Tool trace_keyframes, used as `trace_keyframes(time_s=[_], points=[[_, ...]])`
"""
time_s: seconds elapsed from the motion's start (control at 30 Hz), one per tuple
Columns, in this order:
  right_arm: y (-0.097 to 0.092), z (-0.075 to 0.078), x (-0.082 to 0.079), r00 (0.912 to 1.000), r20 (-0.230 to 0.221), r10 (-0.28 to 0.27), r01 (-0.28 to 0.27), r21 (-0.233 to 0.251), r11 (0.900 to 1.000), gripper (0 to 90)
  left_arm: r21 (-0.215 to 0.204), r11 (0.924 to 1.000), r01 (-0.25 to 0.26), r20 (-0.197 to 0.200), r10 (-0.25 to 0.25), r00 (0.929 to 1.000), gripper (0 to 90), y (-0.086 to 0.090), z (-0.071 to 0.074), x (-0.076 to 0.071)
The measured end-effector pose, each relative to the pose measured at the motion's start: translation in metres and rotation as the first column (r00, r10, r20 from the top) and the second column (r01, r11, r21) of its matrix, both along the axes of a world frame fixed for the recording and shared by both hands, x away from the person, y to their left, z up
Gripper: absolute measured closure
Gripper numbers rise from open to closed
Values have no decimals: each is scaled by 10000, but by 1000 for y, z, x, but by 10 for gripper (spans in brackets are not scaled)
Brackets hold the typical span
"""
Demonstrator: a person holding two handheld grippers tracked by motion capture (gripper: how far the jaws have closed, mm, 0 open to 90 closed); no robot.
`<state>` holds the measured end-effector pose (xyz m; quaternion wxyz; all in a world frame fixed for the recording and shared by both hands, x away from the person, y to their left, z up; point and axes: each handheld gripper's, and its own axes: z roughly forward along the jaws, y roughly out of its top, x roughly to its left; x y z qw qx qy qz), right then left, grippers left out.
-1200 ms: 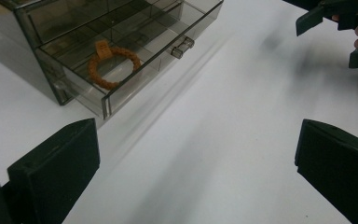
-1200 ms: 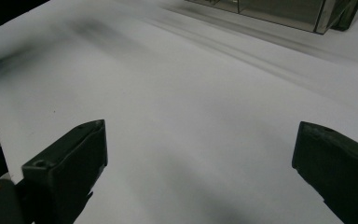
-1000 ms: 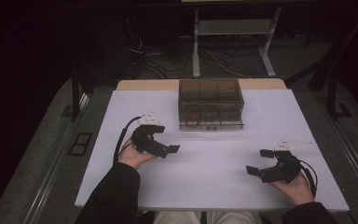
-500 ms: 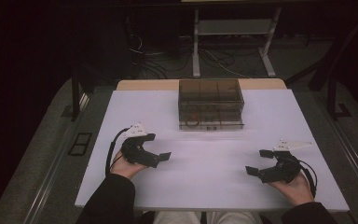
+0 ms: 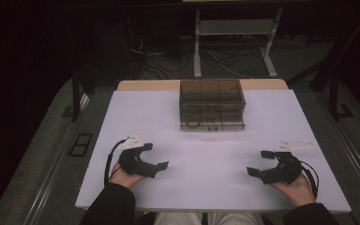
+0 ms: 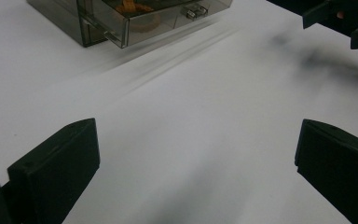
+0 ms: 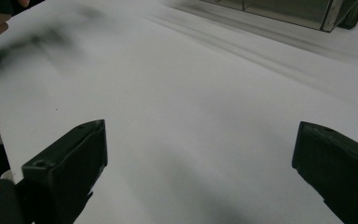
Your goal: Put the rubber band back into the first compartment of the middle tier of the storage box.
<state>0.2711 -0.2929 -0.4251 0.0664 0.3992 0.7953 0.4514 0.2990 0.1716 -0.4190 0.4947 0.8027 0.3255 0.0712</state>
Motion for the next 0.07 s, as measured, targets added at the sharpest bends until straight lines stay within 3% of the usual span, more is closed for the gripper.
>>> trace_keyframes(time_s=[0.07], points=[[0, 0, 0, 10000, -31, -16, 16, 0, 10000, 26, -4, 10000, -5, 19, 5, 10000, 0, 0, -1, 0]])
